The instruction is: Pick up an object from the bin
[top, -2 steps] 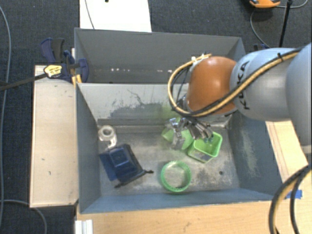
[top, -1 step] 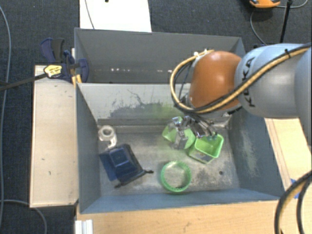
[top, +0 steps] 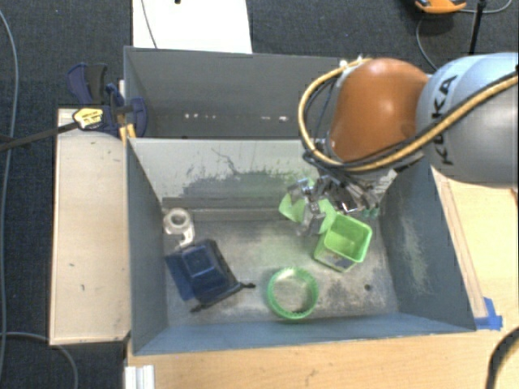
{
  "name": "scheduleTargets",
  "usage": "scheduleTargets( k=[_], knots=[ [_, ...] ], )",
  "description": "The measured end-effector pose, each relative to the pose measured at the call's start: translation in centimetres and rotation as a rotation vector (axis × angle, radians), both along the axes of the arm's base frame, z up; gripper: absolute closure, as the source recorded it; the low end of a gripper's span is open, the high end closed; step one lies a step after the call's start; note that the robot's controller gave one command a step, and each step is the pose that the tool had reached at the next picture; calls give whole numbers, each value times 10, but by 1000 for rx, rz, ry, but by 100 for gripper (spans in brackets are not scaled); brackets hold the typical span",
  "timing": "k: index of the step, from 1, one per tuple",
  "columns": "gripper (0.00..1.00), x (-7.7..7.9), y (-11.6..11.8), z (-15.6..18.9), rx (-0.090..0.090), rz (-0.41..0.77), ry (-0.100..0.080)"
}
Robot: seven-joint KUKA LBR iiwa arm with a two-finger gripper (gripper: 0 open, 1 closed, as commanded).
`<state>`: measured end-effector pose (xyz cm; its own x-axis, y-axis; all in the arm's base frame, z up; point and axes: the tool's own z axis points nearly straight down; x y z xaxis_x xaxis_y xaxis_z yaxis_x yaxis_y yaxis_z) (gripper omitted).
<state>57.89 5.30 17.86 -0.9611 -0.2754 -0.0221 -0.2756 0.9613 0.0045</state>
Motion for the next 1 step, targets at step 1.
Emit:
scheduleTargets(
  k=[1],
  knots=[
    [100, -5, 6, 54, -1, 8, 3]
  ],
)
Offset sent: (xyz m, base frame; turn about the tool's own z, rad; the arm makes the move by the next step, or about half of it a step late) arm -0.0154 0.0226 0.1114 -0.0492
